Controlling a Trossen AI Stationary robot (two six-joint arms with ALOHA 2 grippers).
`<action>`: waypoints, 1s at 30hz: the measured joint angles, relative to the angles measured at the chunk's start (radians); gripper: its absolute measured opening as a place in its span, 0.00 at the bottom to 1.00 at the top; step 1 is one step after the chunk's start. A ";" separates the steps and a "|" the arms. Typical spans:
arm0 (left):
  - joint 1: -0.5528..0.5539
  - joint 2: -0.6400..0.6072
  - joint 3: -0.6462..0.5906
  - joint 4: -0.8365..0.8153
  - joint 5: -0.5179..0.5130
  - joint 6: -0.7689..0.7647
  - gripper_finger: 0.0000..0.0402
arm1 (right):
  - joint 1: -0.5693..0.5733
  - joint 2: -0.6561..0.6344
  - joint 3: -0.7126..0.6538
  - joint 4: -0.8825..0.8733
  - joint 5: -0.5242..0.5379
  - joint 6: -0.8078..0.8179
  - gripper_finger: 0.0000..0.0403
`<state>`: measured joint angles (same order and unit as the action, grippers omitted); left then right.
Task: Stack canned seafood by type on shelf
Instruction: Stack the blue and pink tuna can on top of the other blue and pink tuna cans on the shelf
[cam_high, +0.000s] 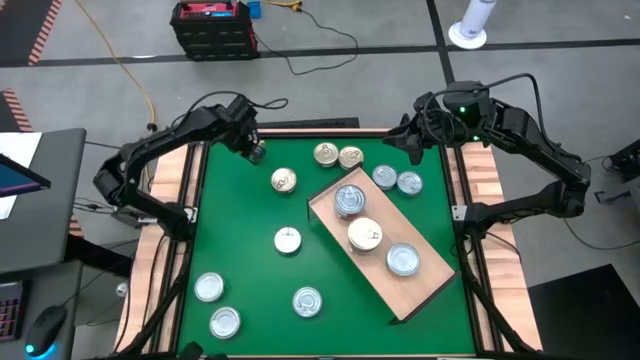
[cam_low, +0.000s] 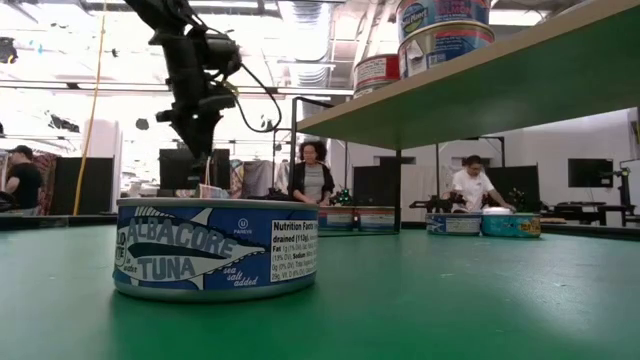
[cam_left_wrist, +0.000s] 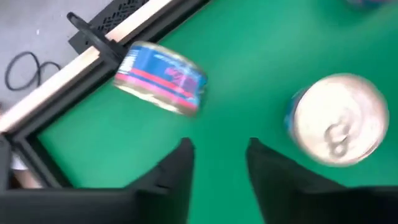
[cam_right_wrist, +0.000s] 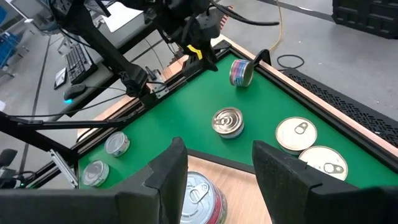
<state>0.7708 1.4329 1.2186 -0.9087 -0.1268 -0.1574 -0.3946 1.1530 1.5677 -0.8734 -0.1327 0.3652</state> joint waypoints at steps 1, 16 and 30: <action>-0.009 0.001 0.000 0.008 -0.010 -0.040 0.45 | 0.000 0.000 0.000 0.000 0.000 -0.001 0.51; -0.162 0.010 -0.004 0.118 -0.433 -0.708 0.91 | 0.000 0.000 0.000 0.075 0.000 -0.060 0.51; -0.201 0.009 -0.269 0.357 -0.571 -1.165 0.91 | 0.001 0.003 0.000 0.128 -0.023 -0.111 0.51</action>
<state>0.5701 1.4422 0.9499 -0.5520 -0.6974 -1.3227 -0.3935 1.1556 1.5677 -0.7451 -0.1562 0.2545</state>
